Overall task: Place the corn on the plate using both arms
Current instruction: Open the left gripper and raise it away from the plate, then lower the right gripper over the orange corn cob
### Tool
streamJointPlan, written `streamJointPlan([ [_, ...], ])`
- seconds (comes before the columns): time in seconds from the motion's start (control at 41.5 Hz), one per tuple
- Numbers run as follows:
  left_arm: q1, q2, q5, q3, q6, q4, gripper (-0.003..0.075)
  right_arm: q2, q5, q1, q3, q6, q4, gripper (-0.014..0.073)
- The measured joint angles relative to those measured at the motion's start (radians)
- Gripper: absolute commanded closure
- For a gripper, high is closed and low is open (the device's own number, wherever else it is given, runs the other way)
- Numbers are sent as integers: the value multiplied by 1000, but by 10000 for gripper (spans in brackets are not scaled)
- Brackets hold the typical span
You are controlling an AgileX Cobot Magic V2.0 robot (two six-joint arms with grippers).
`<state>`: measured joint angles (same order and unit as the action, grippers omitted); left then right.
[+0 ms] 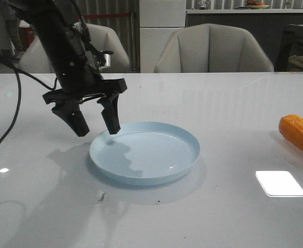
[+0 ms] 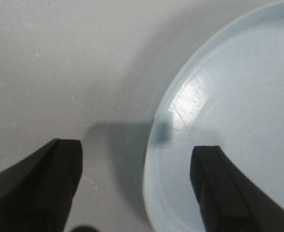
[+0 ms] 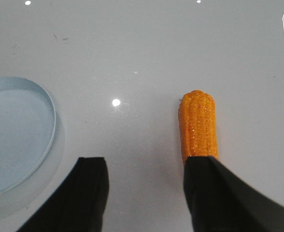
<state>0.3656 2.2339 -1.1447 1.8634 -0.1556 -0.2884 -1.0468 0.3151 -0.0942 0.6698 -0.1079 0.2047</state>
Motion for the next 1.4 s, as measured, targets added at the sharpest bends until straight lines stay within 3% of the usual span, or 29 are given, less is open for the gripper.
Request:
streamJointPlan([
  [0.314,0,-67,65,131,-4,181,193,0,6,0,0,0,0,126],
  [0.676,-29,-420,271,84,-4,260,193,0,18,0,0,0,0,126],
  [0.893,-167,-619,368,-145,-4,296,193,0,18,0,0,0,0,126],
  [1.086,-302,-852,521,-460,-4,296,193,0,18,0,0,0,0,126],
  [1.399,-352,-1240,872,-1007,-4,288,193,0,20,0,0,0,0,126],
])
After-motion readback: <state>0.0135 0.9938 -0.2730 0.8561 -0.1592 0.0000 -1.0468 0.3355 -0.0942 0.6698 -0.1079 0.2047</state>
